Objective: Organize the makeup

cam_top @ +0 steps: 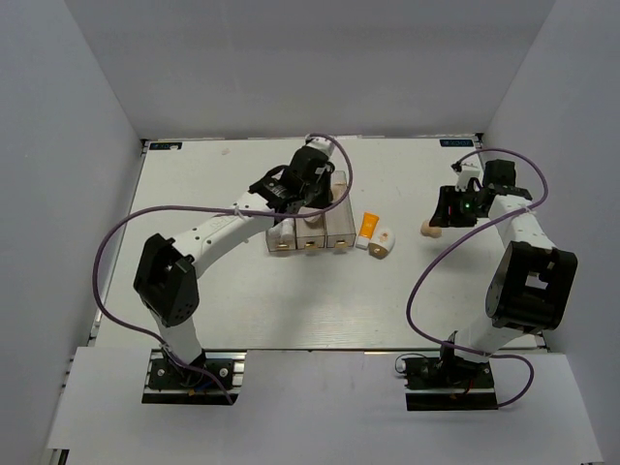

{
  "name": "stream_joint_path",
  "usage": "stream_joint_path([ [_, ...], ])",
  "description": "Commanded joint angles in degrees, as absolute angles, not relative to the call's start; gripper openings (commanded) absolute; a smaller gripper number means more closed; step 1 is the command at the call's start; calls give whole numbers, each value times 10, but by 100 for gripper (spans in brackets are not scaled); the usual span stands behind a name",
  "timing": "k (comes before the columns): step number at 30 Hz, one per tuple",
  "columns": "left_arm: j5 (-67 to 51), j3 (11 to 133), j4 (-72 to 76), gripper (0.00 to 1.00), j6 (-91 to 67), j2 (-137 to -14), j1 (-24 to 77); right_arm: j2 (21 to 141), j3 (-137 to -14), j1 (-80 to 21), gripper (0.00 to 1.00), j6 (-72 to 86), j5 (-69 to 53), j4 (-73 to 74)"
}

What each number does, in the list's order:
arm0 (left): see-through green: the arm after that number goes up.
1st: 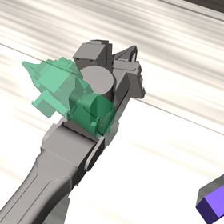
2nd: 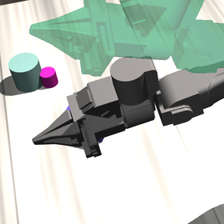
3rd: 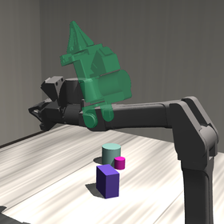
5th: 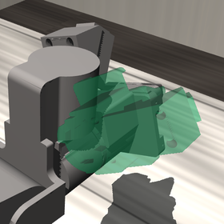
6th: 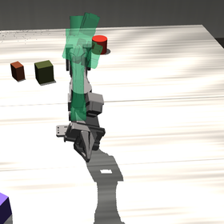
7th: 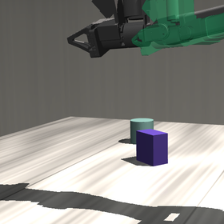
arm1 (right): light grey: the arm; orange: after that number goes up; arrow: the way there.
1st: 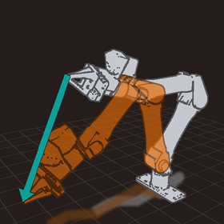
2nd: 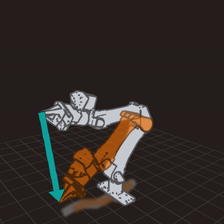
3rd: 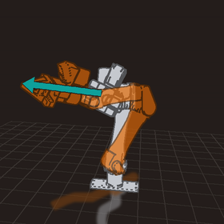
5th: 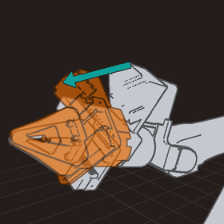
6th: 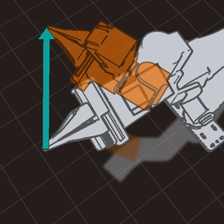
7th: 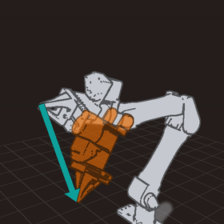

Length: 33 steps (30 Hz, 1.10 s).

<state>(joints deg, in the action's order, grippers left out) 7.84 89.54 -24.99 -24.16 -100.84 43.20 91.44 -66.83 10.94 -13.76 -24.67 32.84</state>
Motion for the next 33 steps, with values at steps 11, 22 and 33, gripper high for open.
stream_joint_path([
  [11, 160, 843, -336, 13, -306, -1028, 404, 932, -696, 65, 59, -247, -255, 351],
  [22, 163, 858, -347, 60, -305, -1041, 394, 947, -708, 41, 62, -261, -224, 344],
  [33, 156, 882, -342, 60, -308, -1000, 394, 992, -718, 22, 59, -299, -113, 301],
])
